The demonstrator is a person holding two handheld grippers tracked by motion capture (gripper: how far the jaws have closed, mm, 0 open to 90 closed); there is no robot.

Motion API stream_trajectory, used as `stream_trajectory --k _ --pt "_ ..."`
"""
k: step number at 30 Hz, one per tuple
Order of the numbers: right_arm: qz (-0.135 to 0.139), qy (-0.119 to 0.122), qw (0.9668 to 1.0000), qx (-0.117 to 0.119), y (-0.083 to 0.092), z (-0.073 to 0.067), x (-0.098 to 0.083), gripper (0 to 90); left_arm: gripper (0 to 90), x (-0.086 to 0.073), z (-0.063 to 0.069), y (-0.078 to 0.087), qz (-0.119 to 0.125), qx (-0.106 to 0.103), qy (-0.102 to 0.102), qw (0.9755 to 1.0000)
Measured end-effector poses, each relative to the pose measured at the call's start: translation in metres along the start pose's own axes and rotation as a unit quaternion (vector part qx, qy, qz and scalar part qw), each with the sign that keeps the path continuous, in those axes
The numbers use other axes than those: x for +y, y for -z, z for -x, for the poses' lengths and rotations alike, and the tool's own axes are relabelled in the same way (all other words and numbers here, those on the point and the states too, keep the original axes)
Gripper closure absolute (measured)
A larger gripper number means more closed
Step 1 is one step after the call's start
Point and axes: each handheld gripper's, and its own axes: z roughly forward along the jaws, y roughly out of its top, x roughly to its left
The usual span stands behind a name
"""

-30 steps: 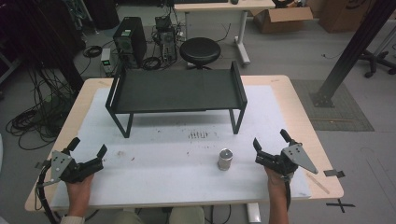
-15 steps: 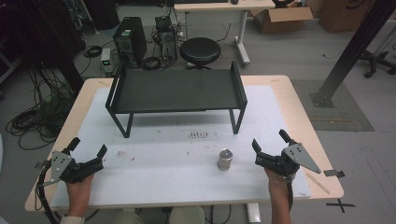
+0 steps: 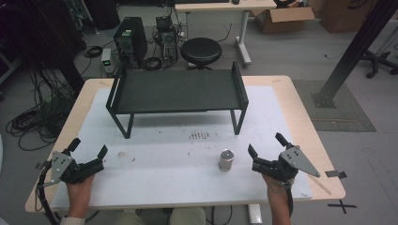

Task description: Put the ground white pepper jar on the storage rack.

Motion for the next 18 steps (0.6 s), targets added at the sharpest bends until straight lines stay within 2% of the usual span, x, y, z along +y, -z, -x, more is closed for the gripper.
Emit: stream_trajectory --k 8,18 --pt "0.001 0.007 0.9998 0.021 0.0 -0.014 0.008 0.0 0.2 0.0 0.0 0.0 0.0 0.0 0.0 1.0" --pt "-0.009 0.01 0.9985 0.053 -0.001 -0.033 0.01 0.0 0.2 0.0 0.0 0.0 0.0 0.0 0.0 1.0"
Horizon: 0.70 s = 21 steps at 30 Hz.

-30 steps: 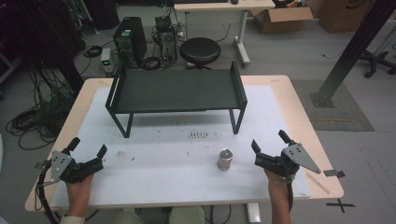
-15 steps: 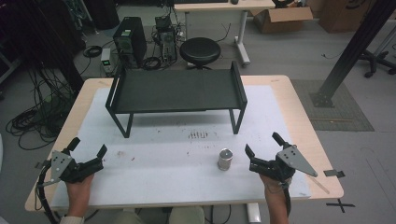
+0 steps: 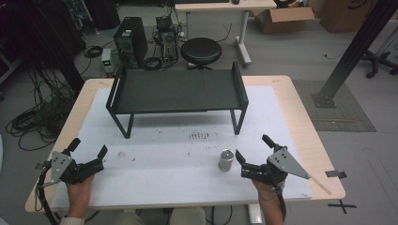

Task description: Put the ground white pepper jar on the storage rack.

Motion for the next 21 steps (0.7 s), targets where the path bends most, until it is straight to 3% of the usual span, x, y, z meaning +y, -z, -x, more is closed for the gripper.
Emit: stream_trajectory --k 21 --pt "-0.061 -0.004 0.9974 0.039 -0.014 -0.024 -0.02 0.0 0.2 0.0 0.0 0.0 0.001 0.0 0.0 1.0"
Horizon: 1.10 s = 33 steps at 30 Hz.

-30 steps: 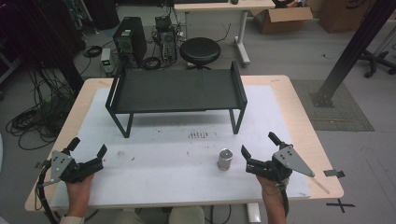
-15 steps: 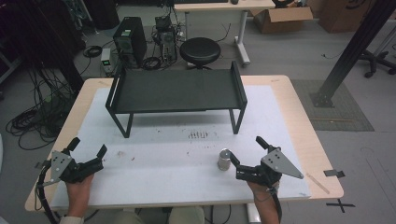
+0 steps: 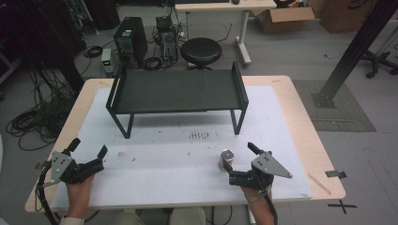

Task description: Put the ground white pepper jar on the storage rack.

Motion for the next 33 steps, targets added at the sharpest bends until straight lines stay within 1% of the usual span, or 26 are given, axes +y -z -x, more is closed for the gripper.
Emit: stream_trajectory --k 8,16,27,33 --pt "-0.023 -0.005 0.9997 0.01 -0.009 -0.005 -0.006 0.0 0.2 0.0 0.0 0.0 0.0 0.0 0.0 1.0" --pt "-0.044 -0.006 0.9989 0.015 -0.016 -0.008 -0.01 0.0 0.2 0.0 0.0 0.0 0.001 0.0 0.001 1.0" --pt "-0.075 -0.013 0.997 0.01 -0.025 -0.008 -0.016 0.8 0.2 0.0 0.0 0.0 0.002 0.0 0.001 1.0" --pt "-0.093 -0.017 0.9955 0.001 -0.03 -0.005 -0.022 3.1 0.3 0.0 0.0 0.0 0.004 0.0 0.003 1.0"
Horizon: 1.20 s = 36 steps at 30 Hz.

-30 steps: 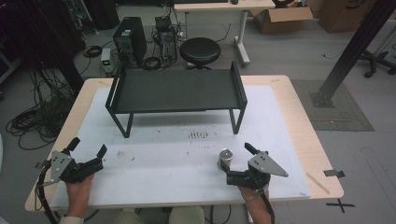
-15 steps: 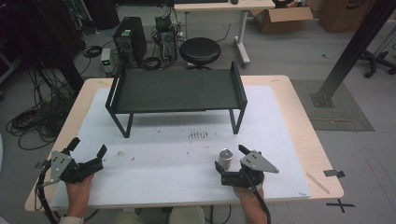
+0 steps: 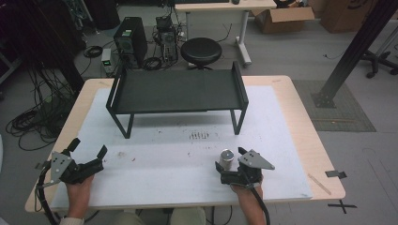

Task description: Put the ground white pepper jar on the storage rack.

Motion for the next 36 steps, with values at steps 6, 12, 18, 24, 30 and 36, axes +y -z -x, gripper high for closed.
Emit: stream_trajectory --k 6,12,18,24,30,36 --pt "-0.007 -0.009 0.9999 0.002 -0.0028 0.0024 -0.0014 10.2 0.2 0.0 0.0 0.0 0.0 0.0 0.0 1.0" --pt "-0.018 -0.016 0.9996 0.016 -0.0049 0.0034 -0.0009 20.7 0.2 0.0 -0.0001 0.0001 0.0 0.0 0.0 1.0" --pt "-0.021 -0.019 0.9993 0.024 -0.0052 0.0037 -0.0006 31.0 0.2 0.0 -0.0002 0.0002 0.001 0.0 0.001 1.0" --pt "-0.021 -0.014 0.9992 0.031 -0.0048 0.0033 -0.0007 41.5 0.2 -0.0001 -0.0002 0.0002 0.001 0.0 0.001 1.0" --pt "-0.018 -0.009 0.9994 0.03 -0.0044 0.0019 -0.0007 48.0 0.2 0.0 -0.0003 0.0002 0.001 0.0 0.001 1.0" --pt "-0.018 -0.009 0.9994 0.028 -0.0043 0.0016 -0.0002 48.4 0.3 -0.0001 -0.0004 0.0004 0.001 0.0 0.001 1.0"
